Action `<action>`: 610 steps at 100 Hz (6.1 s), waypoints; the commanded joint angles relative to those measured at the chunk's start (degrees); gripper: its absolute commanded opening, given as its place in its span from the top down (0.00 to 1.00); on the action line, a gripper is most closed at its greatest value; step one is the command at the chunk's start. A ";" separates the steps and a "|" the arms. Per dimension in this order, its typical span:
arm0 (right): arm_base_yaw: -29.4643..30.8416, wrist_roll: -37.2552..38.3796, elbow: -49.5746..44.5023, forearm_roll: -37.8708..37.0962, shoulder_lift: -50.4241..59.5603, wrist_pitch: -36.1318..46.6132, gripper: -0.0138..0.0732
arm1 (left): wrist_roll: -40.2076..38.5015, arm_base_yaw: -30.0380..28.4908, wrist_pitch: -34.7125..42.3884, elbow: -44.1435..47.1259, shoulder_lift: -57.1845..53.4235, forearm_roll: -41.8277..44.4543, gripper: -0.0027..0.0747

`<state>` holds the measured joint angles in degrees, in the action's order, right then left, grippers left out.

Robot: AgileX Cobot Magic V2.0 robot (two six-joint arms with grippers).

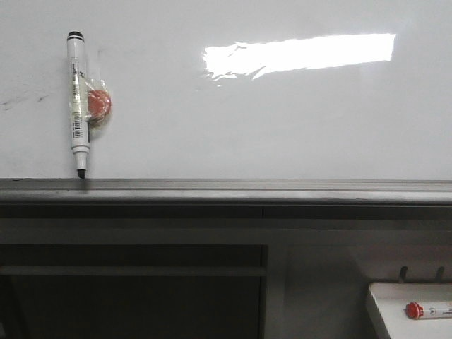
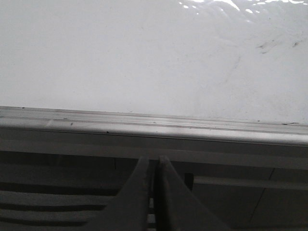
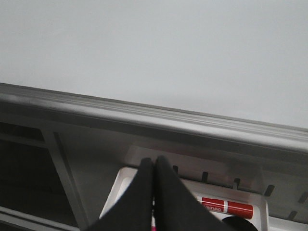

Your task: Write number 2 on whiteboard

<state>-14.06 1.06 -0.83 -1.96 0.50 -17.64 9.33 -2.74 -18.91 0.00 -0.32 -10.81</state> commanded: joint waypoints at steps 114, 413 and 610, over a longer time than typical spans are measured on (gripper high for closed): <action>0.04 0.10 -1.37 3.33 1.21 11.23 0.92 | -0.95 0.39 7.23 0.60 -1.45 -13.11 0.99; -16.78 -45.21 35.97 32.58 -30.08 -8.46 0.40 | 31.52 40.81 -20.66 -53.46 60.60 -14.56 0.99; -39.34 -45.95 57.40 40.72 -68.81 -3.82 0.93 | 35.29 47.82 -28.49 -57.25 60.48 2.08 0.80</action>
<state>-53.37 -44.46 54.50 37.30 -69.41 -23.92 46.92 44.68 -53.25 -54.76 61.23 -7.77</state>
